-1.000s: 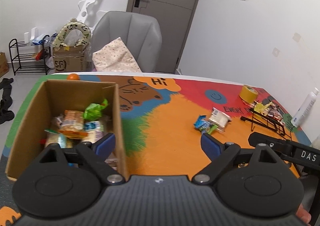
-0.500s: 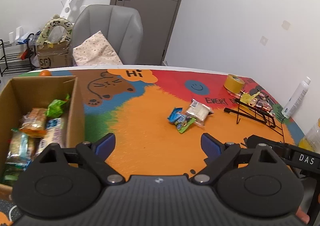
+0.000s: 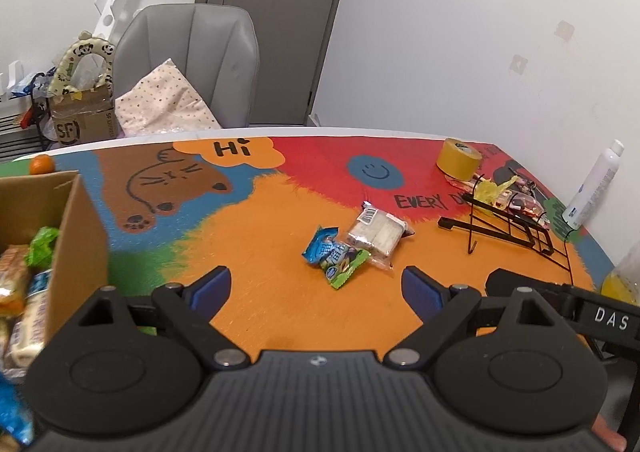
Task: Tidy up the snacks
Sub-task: 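Move both grippers back over the mat toward the last snacks, then grasp the blue-green wrapped snack with the left gripper while the right gripper grasps the white cake pack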
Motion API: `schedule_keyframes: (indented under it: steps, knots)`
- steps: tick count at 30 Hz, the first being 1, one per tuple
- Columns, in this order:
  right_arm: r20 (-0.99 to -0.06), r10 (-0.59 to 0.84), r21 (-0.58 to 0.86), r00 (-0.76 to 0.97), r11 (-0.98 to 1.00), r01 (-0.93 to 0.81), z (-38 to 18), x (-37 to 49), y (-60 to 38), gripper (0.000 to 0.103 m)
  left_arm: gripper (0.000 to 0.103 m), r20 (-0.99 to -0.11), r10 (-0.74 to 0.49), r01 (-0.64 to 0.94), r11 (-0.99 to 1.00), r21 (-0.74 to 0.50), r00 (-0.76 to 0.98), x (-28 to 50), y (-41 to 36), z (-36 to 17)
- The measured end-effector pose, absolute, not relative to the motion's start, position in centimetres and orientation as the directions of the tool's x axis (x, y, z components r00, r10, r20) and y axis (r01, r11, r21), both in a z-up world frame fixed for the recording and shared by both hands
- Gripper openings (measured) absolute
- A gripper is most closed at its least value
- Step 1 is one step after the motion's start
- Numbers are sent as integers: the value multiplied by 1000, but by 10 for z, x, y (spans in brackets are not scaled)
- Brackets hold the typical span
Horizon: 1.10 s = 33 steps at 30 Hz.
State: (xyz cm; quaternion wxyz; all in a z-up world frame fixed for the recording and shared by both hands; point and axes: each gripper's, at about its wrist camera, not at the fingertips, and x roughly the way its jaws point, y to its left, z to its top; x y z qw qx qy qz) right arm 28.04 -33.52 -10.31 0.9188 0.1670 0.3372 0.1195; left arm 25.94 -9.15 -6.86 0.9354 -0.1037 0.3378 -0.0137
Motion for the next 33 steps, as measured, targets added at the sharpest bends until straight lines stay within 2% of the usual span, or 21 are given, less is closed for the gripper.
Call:
schedule_keyframes:
  steps: [17,23,27,32,33]
  knots:
    - [-620,339,398,708,913,-89,-117,338,-328,91,89,-675,-98,-34,983,-180,731,328,-100,-101]
    - [-642,309,386,702,921,-53,-125,353,-326,91,84,-689,-124,-14,981,-192,714,348,-104,-118]
    - [-655,292,372,697,927,-39,-131,361,-320,91,78,-692,-138,-14,978,-210,709,357,-102,-132]
    - [-672,263,341,692,940,-25,-138,371,-309,91,62,-686,-164,3,973,-230,709,362,-96,-144]
    - [-671,262,343,694,939,-22,-138,372,-306,91,56,-684,-159,3,974,-225,712,362,-95,-145]
